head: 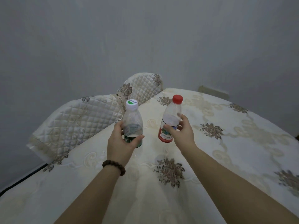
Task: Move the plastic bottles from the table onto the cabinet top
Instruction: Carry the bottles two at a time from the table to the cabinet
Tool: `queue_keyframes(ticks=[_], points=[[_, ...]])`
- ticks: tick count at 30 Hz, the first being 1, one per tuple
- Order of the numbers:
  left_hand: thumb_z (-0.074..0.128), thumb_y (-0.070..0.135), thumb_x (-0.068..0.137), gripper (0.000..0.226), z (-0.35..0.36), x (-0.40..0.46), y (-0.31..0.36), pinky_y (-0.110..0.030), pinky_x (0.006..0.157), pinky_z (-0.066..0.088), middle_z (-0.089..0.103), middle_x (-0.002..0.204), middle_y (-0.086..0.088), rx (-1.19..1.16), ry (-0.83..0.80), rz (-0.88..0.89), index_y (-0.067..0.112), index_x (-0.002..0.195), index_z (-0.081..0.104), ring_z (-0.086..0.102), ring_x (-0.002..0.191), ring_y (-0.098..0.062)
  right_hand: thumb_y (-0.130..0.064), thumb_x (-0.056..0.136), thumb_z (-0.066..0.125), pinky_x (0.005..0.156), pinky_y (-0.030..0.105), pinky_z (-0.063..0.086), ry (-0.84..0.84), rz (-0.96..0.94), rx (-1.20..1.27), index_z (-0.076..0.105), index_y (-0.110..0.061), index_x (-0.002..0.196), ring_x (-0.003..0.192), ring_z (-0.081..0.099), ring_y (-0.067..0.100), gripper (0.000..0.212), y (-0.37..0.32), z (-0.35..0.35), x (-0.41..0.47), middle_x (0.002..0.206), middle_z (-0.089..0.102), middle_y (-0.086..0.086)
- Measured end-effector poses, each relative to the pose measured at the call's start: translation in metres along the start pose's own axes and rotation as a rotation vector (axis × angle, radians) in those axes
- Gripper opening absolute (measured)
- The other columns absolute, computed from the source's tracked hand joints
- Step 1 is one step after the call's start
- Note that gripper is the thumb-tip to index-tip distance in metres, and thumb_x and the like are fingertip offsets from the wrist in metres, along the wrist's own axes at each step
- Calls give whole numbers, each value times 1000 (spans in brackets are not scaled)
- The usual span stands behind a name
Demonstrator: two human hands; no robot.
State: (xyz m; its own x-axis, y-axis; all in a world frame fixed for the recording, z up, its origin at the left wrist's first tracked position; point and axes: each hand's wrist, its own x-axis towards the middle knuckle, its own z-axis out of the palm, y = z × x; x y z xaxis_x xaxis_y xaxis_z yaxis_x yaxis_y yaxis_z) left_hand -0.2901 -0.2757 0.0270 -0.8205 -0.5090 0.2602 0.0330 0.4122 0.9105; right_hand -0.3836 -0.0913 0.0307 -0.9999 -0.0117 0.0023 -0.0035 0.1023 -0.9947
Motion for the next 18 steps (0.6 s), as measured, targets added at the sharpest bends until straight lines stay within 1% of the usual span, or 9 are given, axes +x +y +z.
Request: queue_keyframes(ticks=[3, 6, 9, 12, 14, 18], points=[[85, 33, 67, 72, -18, -30, 29, -31, 86, 53, 55, 111, 12, 0, -9, -3, 23, 127, 46, 56, 101, -9, -25, 74, 78, 97, 44, 49, -1, -23, -5, 42, -31, 133, 114, 56, 20, 69, -23, -22, -40, 123, 57, -2], [84, 32, 68, 74, -32, -66, 52, -27, 86, 50, 56, 109, 9, 5, -12, -11, 21, 129, 45, 56, 100, -10, -27, 73, 78, 97, 47, 49, 0, -27, 9, 42, -33, 133, 115, 56, 20, 70, -42, -43, -81, 127, 57, -1], [84, 33, 68, 74, -43, -106, 73, -23, 82, 47, 54, 109, 8, 25, -17, -27, 20, 130, 45, 55, 101, -11, -26, 75, 78, 98, 46, 49, 11, -29, 24, 41, -33, 133, 117, 55, 20, 70, -59, -66, -120, 132, 54, 0], [83, 37, 68, 74, -50, -149, 86, -28, 85, 50, 54, 111, 7, 31, -23, -51, 23, 129, 44, 56, 102, -13, -24, 76, 77, 97, 45, 49, 31, -30, 39, 41, -32, 133, 118, 54, 20, 68, -69, -90, -160, 134, 52, 0], [83, 38, 68, 73, -51, -178, 93, -32, 86, 52, 55, 111, 7, 26, -25, -72, 25, 129, 44, 57, 103, -14, -23, 77, 76, 96, 43, 50, 50, -37, 43, 41, -30, 134, 116, 54, 19, 67, -72, -106, -185, 131, 52, -1], [82, 41, 68, 72, -48, -232, 106, -31, 83, 54, 55, 111, 8, 26, -30, -91, 28, 127, 44, 57, 102, -12, -25, 76, 77, 90, 36, 51, 56, -38, 34, 42, -33, 134, 114, 56, 17, 68, -65, -138, -231, 130, 55, -2]])
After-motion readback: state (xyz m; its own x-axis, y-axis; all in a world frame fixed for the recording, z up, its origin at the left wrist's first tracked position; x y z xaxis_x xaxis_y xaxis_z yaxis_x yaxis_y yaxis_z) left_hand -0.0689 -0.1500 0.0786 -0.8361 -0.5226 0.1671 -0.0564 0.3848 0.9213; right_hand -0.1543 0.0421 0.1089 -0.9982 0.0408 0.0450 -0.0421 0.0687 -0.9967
